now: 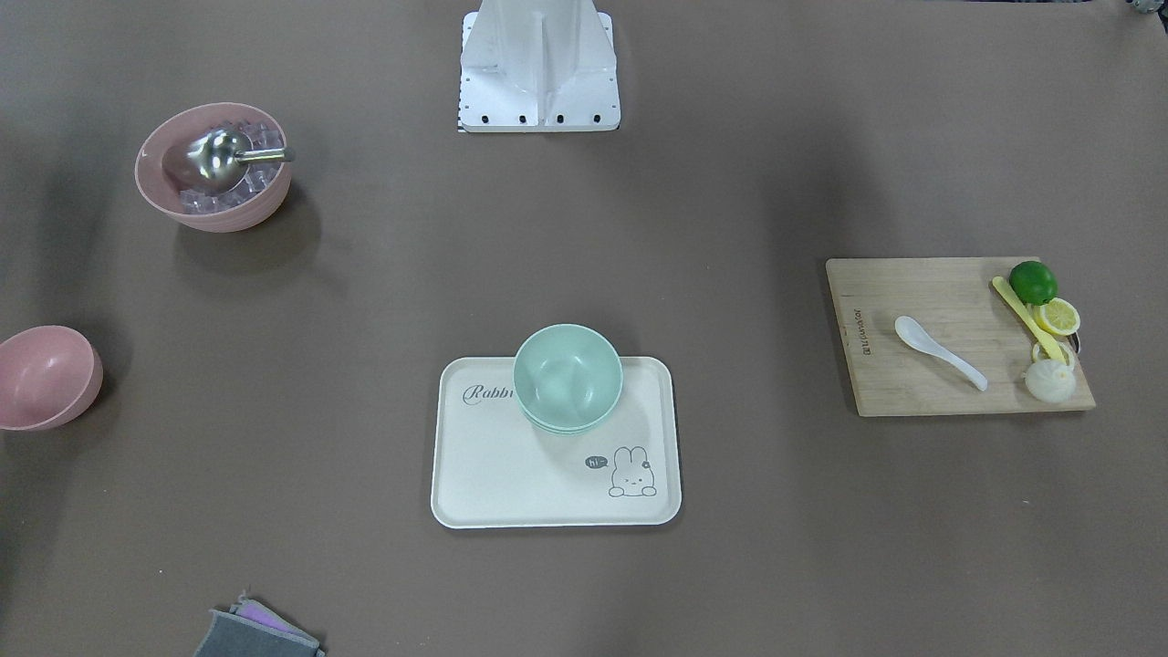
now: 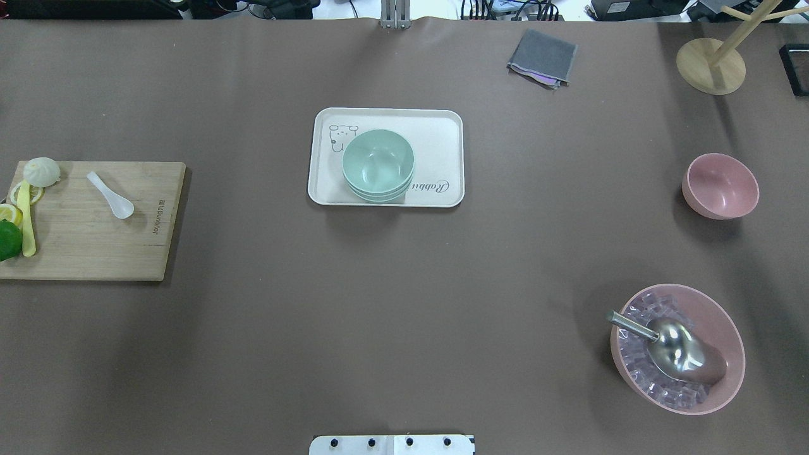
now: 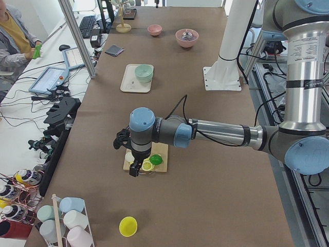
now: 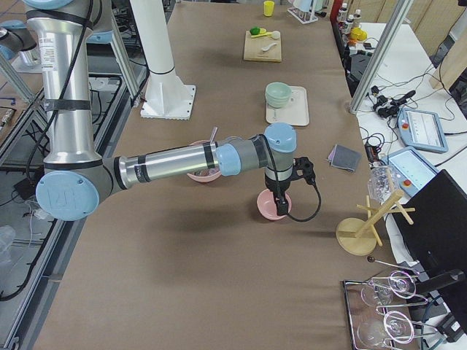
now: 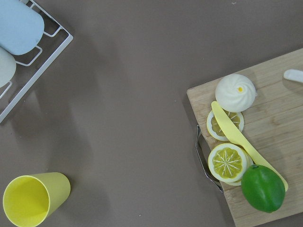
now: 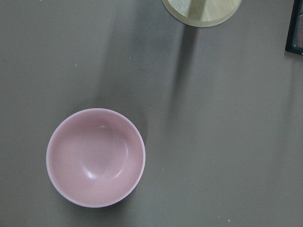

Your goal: Stack pink bowl on green and place spoon

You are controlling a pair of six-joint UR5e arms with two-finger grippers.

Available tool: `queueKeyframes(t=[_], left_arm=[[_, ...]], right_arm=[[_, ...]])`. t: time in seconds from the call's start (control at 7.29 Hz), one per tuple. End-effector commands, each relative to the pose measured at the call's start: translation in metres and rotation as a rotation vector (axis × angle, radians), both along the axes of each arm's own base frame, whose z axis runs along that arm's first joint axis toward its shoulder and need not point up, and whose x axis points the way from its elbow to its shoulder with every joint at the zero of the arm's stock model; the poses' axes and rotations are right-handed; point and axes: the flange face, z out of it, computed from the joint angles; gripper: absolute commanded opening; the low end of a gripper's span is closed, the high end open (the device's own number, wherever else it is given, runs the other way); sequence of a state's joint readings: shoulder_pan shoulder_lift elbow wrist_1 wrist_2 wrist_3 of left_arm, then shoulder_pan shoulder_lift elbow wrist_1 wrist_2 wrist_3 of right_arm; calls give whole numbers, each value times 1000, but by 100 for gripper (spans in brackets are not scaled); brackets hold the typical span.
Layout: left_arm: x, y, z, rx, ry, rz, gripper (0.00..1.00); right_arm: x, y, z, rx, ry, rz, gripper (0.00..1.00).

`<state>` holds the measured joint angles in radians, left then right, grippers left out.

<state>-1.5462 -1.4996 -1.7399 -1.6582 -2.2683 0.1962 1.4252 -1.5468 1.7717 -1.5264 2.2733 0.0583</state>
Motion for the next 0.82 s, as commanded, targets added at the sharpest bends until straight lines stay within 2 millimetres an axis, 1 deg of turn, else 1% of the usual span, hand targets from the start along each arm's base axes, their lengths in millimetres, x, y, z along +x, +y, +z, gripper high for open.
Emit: queueKeyframes(t=[0.0,0.14,0.27,0.41,0.55,0.69], left_arm=[[0,15,12,10,2,36,98],[0,21,18,11,2,45,98],[-1,34,26,-3,4,44,98],[-1,36,28,4,4,44,98],[-2,66,42,2,2,43,98],[-2,70,41,50,6,31,98]], right_arm=[[0,3,2,-4,0,0,100],[0,4,2,-4,0,-2,100],[0,4,1,-1,0,-2,100],[-1,3,4,-8,2,-2,100],[-2,4,4,-8,1,-4,100],[-4,5,6,-14,3,-8,100]])
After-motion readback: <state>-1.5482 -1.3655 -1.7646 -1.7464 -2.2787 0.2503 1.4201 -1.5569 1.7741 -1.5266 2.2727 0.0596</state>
